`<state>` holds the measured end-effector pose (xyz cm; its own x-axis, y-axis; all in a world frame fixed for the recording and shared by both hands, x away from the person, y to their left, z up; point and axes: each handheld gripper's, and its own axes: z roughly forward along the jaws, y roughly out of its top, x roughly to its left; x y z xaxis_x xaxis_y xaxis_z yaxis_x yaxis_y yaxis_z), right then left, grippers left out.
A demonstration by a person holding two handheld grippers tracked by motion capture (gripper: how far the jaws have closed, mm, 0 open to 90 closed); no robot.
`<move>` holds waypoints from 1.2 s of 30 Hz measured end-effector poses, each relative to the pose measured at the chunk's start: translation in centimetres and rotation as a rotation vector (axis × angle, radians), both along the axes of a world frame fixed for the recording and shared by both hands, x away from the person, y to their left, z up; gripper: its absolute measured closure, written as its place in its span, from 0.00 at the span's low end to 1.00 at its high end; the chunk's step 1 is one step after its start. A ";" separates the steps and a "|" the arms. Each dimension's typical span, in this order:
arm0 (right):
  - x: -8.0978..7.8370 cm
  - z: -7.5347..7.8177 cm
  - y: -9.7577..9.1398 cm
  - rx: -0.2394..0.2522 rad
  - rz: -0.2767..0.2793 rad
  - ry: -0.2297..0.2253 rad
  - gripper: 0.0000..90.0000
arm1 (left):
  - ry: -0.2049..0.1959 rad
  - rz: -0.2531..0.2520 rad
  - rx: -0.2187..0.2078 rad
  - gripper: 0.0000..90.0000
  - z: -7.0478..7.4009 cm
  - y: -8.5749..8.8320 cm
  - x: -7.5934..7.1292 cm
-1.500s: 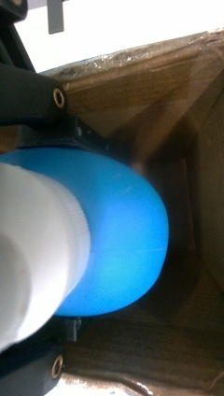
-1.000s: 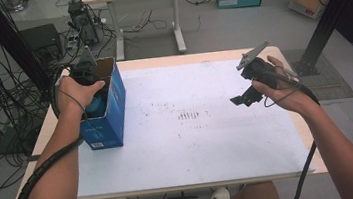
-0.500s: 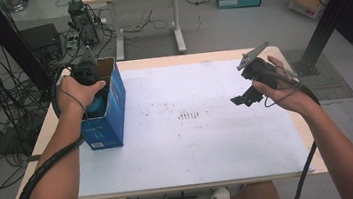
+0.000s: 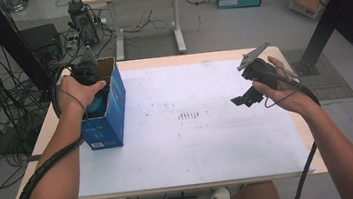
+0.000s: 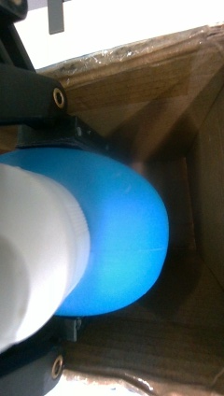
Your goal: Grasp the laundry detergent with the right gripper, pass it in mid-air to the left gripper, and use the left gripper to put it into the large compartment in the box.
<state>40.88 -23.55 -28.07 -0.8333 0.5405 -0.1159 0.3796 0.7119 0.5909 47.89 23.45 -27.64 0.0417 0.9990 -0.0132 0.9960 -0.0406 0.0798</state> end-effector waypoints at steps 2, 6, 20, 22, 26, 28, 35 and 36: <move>0.0 0.0 0.0 -0.002 0.002 0.000 0.00 | 0.000 0.000 -0.001 0.40 0.0 0.0 0.0; 0.0 0.1 0.0 -0.005 0.002 -0.001 0.00 | 0.000 0.000 -0.001 0.40 0.0 0.0 0.0; 0.0 0.0 0.1 -0.005 0.006 0.001 0.00 | -0.001 0.001 -0.005 0.40 0.0 0.1 0.0; 0.0 0.0 0.1 -0.008 0.009 0.002 0.00 | -0.002 0.000 -0.005 0.40 0.0 0.1 0.0; 0.0 0.0 0.1 -0.003 0.008 -0.001 0.00 | -0.002 0.000 -0.003 0.40 0.0 0.0 0.0; 0.0 0.0 0.1 -0.004 0.009 0.000 0.00 | -0.002 -0.001 -0.003 0.40 0.0 0.0 0.0; 0.0 -0.1 0.0 -0.006 0.010 -0.001 0.00 | -0.004 0.000 -0.003 0.40 0.0 0.0 -0.1; 0.0 -0.1 0.0 -0.004 0.007 0.001 0.00 | -0.004 0.000 -0.002 0.40 0.0 -0.1 -0.1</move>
<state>40.90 -23.52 -28.17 -0.8370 0.5346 -0.1169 0.3756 0.7166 0.5877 47.81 23.39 -27.65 0.0418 0.9990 -0.0153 0.9956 -0.0403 0.0840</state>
